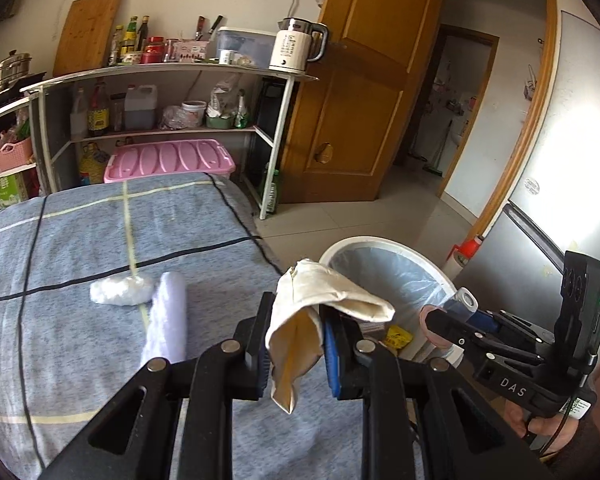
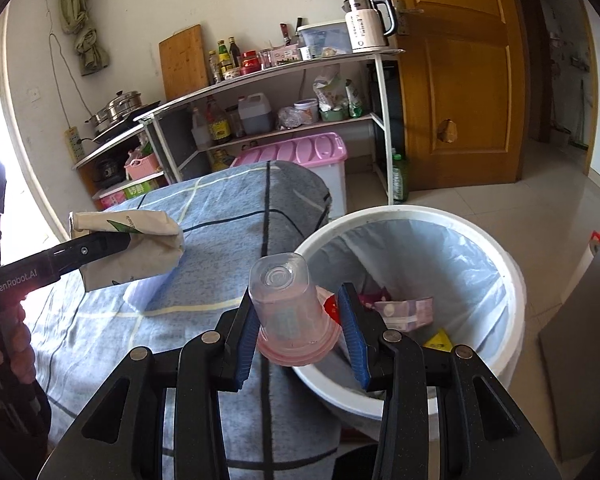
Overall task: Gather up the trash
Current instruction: 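Carry the cloth bag and clear cup over the white bin, then open both grippers to drop the cloth bag and cup into the bin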
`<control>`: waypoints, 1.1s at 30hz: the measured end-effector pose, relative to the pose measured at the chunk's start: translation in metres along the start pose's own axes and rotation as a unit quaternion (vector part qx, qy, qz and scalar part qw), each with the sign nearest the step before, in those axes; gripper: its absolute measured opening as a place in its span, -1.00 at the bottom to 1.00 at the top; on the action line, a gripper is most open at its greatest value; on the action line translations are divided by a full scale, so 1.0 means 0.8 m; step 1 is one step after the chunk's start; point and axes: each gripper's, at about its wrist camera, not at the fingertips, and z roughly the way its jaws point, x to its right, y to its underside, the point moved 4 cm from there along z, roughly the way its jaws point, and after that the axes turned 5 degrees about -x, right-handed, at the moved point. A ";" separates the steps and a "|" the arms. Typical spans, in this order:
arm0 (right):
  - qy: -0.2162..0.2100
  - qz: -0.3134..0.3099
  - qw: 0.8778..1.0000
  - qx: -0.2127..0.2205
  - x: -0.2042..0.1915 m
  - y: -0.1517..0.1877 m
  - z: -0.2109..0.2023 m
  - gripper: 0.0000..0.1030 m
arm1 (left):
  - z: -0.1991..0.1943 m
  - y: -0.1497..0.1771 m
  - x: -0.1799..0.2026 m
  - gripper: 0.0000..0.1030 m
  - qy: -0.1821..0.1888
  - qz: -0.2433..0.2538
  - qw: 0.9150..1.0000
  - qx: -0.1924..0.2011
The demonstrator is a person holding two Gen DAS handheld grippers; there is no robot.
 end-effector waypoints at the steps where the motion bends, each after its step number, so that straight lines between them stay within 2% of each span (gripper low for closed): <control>1: 0.003 0.003 1.000 0.000 0.007 0.000 -0.002 -0.22 | 0.007 -0.002 0.009 -0.55 0.006 0.003 1.000 -0.003; 8: 0.029 0.026 0.999 -0.007 0.058 -0.005 0.000 -0.22 | 0.058 -0.008 0.064 -0.55 0.049 0.019 0.998 -0.032; 12: 0.043 0.032 0.998 -0.016 0.082 -0.005 0.007 -0.22 | 0.087 -0.005 0.084 -0.55 0.059 0.021 0.997 -0.054; 15: 0.050 0.038 0.998 -0.024 0.097 -0.003 0.015 -0.22 | 0.100 -0.003 0.093 -0.55 0.050 0.030 0.996 -0.061; 26: 0.062 0.044 0.996 -0.054 0.123 0.001 0.046 -0.22 | 0.131 -0.002 0.112 -0.50 0.054 0.027 0.995 -0.085; 30: 0.061 0.046 0.995 -0.066 0.123 0.004 0.053 -0.20 | 0.135 0.002 0.111 -0.13 0.047 0.028 0.995 -0.087; 33: 0.062 0.051 0.994 -0.067 0.124 0.007 0.053 -0.03 | 0.132 0.002 0.110 0.07 0.053 0.024 0.995 -0.085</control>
